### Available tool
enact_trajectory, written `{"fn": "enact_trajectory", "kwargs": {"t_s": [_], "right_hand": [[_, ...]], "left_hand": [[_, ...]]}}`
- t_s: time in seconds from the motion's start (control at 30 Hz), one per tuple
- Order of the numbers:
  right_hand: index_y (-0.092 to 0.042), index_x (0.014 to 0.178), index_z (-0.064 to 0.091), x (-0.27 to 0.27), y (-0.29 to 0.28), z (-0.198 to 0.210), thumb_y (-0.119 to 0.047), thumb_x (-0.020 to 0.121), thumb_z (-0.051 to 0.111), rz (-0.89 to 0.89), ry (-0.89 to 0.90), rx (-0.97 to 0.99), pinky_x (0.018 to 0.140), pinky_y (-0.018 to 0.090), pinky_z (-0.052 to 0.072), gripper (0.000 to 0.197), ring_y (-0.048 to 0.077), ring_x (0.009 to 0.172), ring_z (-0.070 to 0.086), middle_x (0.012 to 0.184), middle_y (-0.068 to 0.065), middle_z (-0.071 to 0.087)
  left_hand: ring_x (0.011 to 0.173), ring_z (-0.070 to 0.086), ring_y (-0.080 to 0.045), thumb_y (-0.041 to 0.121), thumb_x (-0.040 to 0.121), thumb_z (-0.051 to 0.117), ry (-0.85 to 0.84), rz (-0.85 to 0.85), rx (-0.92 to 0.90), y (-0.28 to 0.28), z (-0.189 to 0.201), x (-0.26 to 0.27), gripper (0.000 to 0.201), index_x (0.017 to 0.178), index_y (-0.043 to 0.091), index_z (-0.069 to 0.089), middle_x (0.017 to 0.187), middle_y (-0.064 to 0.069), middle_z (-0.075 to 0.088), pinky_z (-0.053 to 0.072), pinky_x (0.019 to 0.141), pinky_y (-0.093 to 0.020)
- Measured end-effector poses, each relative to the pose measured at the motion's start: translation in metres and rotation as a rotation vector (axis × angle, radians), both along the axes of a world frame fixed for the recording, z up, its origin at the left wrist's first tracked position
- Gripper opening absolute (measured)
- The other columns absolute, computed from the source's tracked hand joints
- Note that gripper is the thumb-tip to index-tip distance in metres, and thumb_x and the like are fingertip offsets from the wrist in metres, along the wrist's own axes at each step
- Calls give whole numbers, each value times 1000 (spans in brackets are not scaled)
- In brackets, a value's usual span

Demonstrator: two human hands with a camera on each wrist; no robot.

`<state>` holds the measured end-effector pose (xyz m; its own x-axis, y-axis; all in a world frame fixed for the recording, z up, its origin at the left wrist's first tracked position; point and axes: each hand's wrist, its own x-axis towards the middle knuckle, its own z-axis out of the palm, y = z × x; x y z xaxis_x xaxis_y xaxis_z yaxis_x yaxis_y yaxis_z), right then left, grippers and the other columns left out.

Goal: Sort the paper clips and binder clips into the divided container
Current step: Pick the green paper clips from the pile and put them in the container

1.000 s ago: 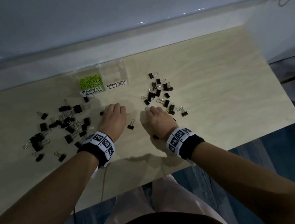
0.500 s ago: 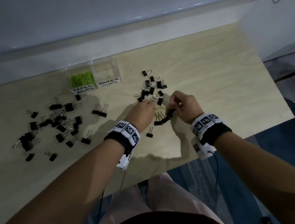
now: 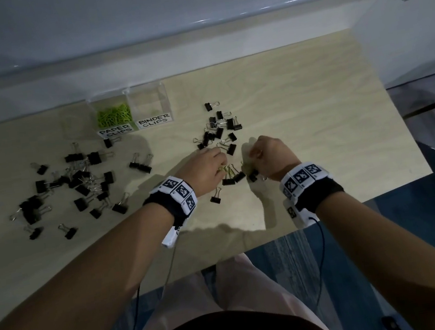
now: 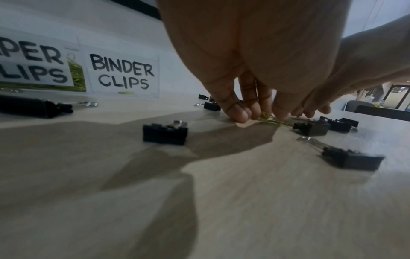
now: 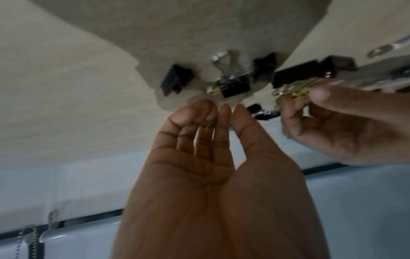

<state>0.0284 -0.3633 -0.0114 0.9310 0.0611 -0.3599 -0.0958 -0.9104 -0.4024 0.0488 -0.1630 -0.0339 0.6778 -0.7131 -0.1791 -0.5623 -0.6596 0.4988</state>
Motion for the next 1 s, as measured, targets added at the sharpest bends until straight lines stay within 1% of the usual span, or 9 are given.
{"fn": "enact_trajectory", "kwargs": {"t_s": [0.1, 0.2, 0.3, 0.4, 0.5, 0.63, 0.77, 0.9, 1.0], "right_hand": [[-5, 83, 64, -4, 12, 5, -8, 84, 57, 92, 8, -46, 73, 29, 49, 7, 27, 79, 57, 89, 12, 56], [-14, 80, 64, -2, 19, 3, 2, 73, 58, 72, 48, -49, 75, 28, 46, 19, 27, 82, 54, 91, 9, 52], [-20, 79, 60, -1, 23, -4, 3, 73, 56, 95, 88, -91, 71, 27, 43, 24, 25, 83, 52, 89, 3, 46], [-12, 92, 60, 1, 22, -8, -5, 79, 58, 83, 81, -121, 75, 30, 44, 15, 27, 91, 55, 98, 8, 53], [-5, 94, 60, 5, 23, -9, -4, 81, 56, 38, 69, -103, 76, 29, 42, 14, 27, 92, 55, 100, 11, 56], [-12, 76, 57, 18, 44, -1, 4, 83, 51, -103, -13, 68, 67, 23, 38, 18, 24, 83, 58, 85, 5, 57], [-4, 77, 62, 47, 98, 17, 3, 81, 58, -113, -127, 318, 68, 26, 47, 9, 24, 77, 61, 81, 11, 66], [-8, 80, 62, 83, 166, 34, -3, 84, 62, -81, -222, 467, 62, 9, 41, 7, 12, 71, 58, 80, 4, 65], [-11, 77, 59, 108, 209, 41, 0, 84, 59, -95, -284, 496, 67, 24, 50, 13, 16, 73, 61, 78, 2, 64]], "left_hand": [[107, 47, -17, 28, 90, 58, 37, -10, 23, -3, -1, 1, 25, 110, 13, 57, 115, 0, 54, 35, 91, -25], [104, 46, -20, 24, 90, 57, 59, 20, 37, -9, -1, 4, 20, 103, 9, 60, 110, -3, 53, 27, 79, -20], [104, 44, -22, 18, 92, 54, 62, 13, 97, -11, -1, 4, 13, 100, 8, 58, 110, -7, 51, 32, 82, -26], [101, 45, -25, 11, 95, 47, -1, -7, 131, -6, 1, 2, 11, 100, 5, 56, 109, -11, 51, 39, 82, -34], [101, 48, -29, 12, 97, 43, -33, 25, 144, 11, 3, 2, 17, 104, 2, 55, 110, -14, 52, 37, 82, -34], [99, 51, -29, 14, 95, 45, -8, 204, 92, 45, 4, 5, 17, 99, 2, 56, 105, -14, 55, 40, 84, -36], [84, 49, -24, 13, 91, 52, 12, 447, -119, 88, 19, 15, 10, 87, 5, 55, 89, -9, 53, 34, 71, -29], [72, 54, -22, 10, 89, 57, -105, 695, -314, 127, 43, 48, 10, 83, 2, 58, 81, -12, 59, 44, 65, -31], [68, 56, -24, 11, 88, 58, -172, 831, -353, 150, 46, 75, 12, 83, 0, 60, 80, -17, 61, 45, 61, -30]]}}
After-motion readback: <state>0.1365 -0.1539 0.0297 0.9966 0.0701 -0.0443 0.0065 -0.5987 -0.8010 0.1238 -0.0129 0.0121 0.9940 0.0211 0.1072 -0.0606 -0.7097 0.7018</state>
